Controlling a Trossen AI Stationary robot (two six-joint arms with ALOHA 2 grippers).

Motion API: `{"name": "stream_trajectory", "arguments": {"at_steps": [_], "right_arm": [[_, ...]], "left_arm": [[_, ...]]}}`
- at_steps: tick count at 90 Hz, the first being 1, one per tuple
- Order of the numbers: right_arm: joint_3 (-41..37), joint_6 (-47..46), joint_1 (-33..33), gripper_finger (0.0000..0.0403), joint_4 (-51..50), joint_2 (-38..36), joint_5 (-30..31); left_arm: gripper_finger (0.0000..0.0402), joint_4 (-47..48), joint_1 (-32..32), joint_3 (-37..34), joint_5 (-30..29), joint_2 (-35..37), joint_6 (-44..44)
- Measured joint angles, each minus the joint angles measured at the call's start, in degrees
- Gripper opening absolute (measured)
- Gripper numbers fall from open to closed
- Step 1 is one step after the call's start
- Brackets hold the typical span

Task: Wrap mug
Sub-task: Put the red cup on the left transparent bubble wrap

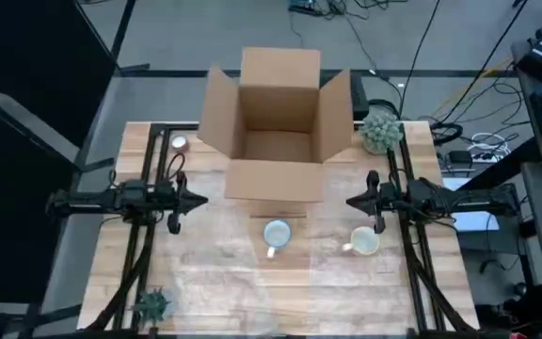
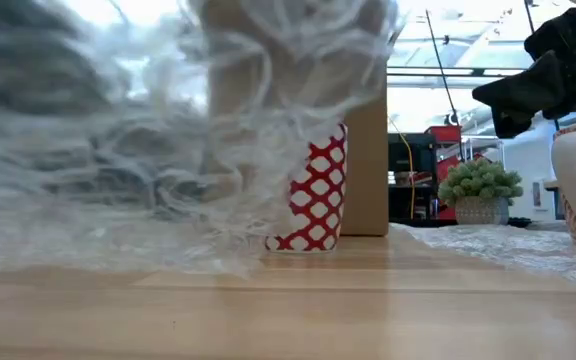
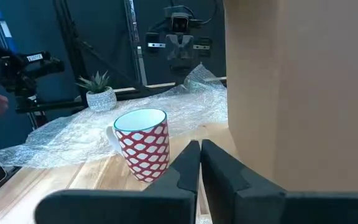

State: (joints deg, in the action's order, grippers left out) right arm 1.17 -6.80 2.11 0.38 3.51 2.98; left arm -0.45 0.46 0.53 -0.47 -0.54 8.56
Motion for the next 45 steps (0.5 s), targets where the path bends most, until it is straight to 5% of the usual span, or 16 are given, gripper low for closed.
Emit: {"name": "stream_trajectory", "arguments": {"at_steps": [12, 34, 45], "right_arm": [[0.0, -3.7, 0.0, 0.0, 0.8, 0.0, 0.0], [0.0, -20.8, 0.0, 0.0, 2.1, 0.0, 0.0], [0.0, -26.9, 0.0, 0.0, 1.9, 0.0, 0.0]], "left_arm": [[0.0, -1.0, 0.0, 0.0, 0.0, 0.0, 0.5], [0.0, -6.6, 0.0, 0.0, -3.5, 0.0, 17.6], [0.0, -12.8, 0.0, 0.0, -6.8, 0.0, 15.9]]}}
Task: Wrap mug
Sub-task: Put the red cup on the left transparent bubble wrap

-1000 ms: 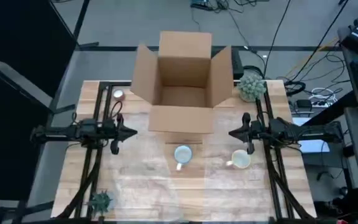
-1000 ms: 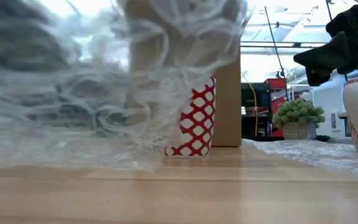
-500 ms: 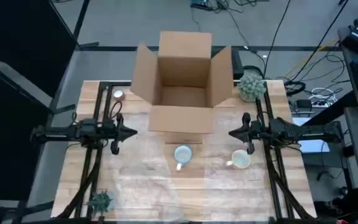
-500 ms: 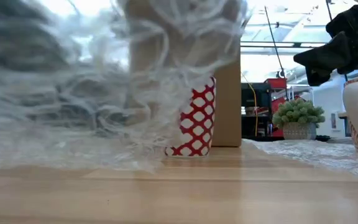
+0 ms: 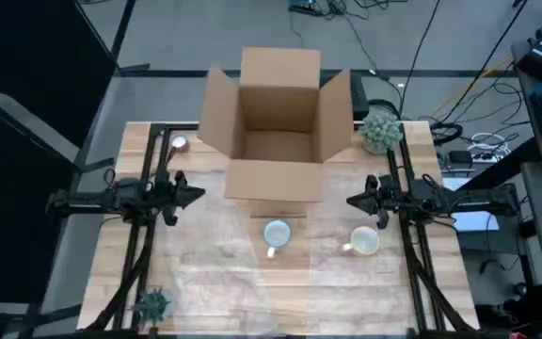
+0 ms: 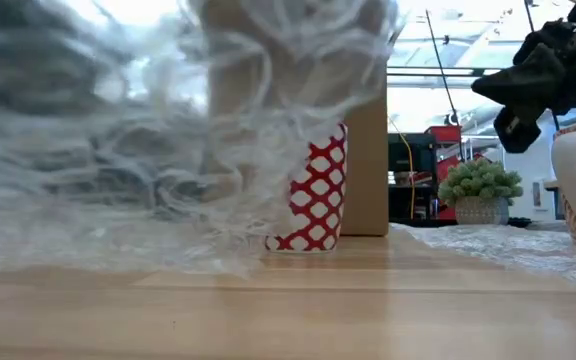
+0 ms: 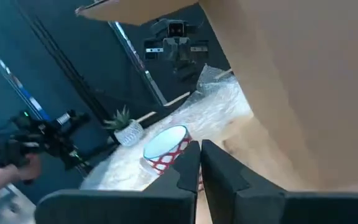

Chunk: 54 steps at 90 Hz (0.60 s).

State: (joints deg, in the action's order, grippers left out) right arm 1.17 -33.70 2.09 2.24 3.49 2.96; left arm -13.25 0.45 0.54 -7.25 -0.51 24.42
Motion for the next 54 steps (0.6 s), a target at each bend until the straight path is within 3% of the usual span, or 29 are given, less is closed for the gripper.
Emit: {"name": "stream_trajectory", "arguments": {"at_steps": [7, 19, 38, 54], "right_arm": [[0.0, -1.3, 0.0, 0.0, 0.0, 0.0, -0.1], [0.0, -0.9, 0.0, 0.0, -0.3, 0.0, 0.0], [0.0, 1.9, 0.0, 0.0, -0.3, 0.0, 0.0], [0.0, 3.7, 0.0, 0.0, -0.4, 0.0, 0.0]], "left_arm": [[0.0, -2.6, 0.1, 1.6, 0.9, -0.5, -4.1], [0.0, 1.8, 2.4, 8.8, 1.4, -6.0, -10.7], [0.0, 16.2, 9.5, 24.6, -0.6, -30.5, -18.1], [0.0, 25.3, 16.8, 33.3, -0.9, -49.4, -11.2]]}}
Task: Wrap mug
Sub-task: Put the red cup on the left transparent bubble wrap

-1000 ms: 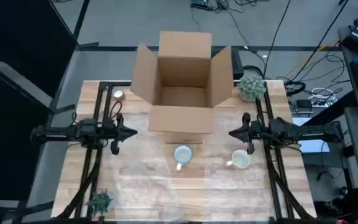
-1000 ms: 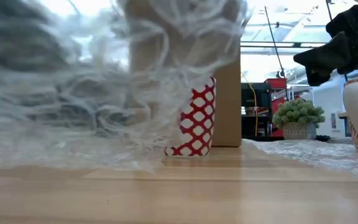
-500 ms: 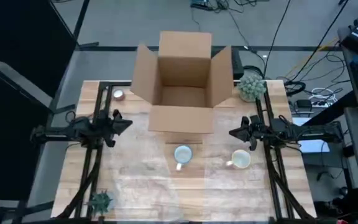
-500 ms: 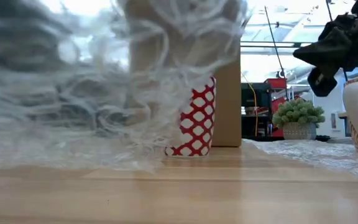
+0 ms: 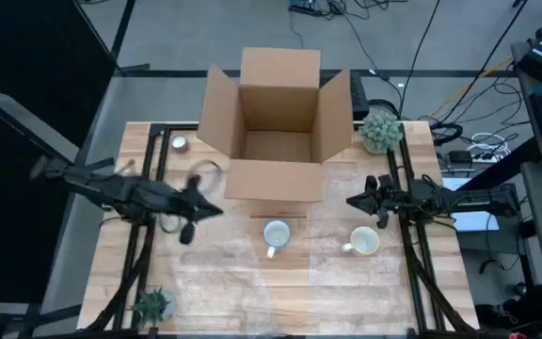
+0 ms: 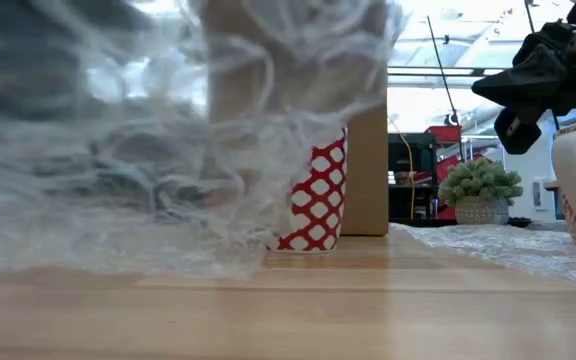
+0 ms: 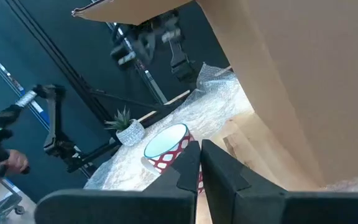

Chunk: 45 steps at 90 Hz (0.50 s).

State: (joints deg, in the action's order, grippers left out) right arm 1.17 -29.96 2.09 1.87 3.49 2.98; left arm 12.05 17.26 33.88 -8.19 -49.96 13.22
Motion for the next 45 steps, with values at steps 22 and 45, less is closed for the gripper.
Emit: {"name": "stream_trajectory", "arguments": {"at_steps": [22, 45], "right_arm": [[0.0, 3.8, 0.0, 0.0, -0.4, 0.0, 0.0], [0.0, 4.0, 0.0, 0.0, -1.2, 0.0, 0.0]], "left_arm": [[0.0, -8.1, 8.3, 3.6, -3.4, -19.6, 3.9], [0.0, -8.1, 7.8, 17.2, -5.4, -36.5, -10.5]]}}
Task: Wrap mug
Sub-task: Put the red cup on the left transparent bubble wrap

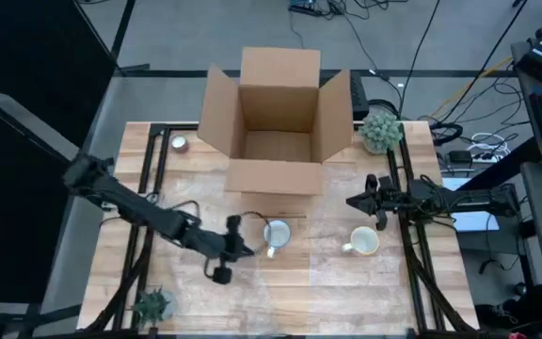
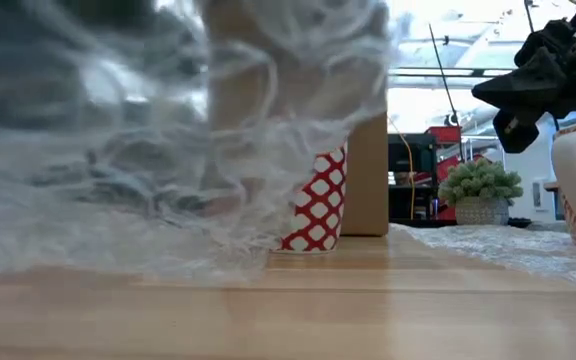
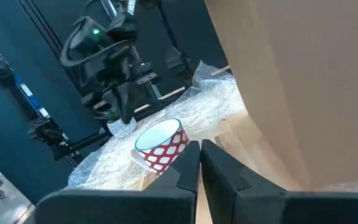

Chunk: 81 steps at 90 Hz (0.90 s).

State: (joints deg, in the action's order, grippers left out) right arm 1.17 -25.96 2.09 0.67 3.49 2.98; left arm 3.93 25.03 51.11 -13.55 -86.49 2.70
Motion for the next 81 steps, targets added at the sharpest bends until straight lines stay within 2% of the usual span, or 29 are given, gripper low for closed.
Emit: {"name": "stream_trajectory", "arguments": {"at_steps": [15, 30, 46, 64, 73, 81], "right_arm": [[0.0, -0.1, 0.0, 0.0, -0.5, 0.0, 0.0], [0.0, -0.2, 0.0, 0.0, -0.5, 0.0, -0.2], [0.0, -0.2, 0.0, 0.0, -0.6, 0.0, -0.8], [0.0, -0.4, 0.0, 0.0, -0.8, 0.0, -2.0], [0.0, -0.4, 0.0, 0.0, -0.8, 0.0, -2.0], [0.0, -0.4, 0.0, 0.0, -0.8, 0.0, -2.0]], "left_arm": [[0.0, 11.5, -2.0, 11.0, -1.6, -5.0, -6.7], [0.0012, 19.7, -5.5, 17.2, -0.4, -7.0, -9.8], [0.0078, 24.0, -7.9, 20.2, 1.1, -10.1, -11.7], [0.0163, 26.4, -8.5, 21.5, 1.5, -12.5, -18.2], [0.0185, 26.5, -8.8, 21.5, 1.8, -13.1, -19.4], [0.0191, 26.5, -9.0, 21.5, 2.9, -14.0, -21.3]]}}
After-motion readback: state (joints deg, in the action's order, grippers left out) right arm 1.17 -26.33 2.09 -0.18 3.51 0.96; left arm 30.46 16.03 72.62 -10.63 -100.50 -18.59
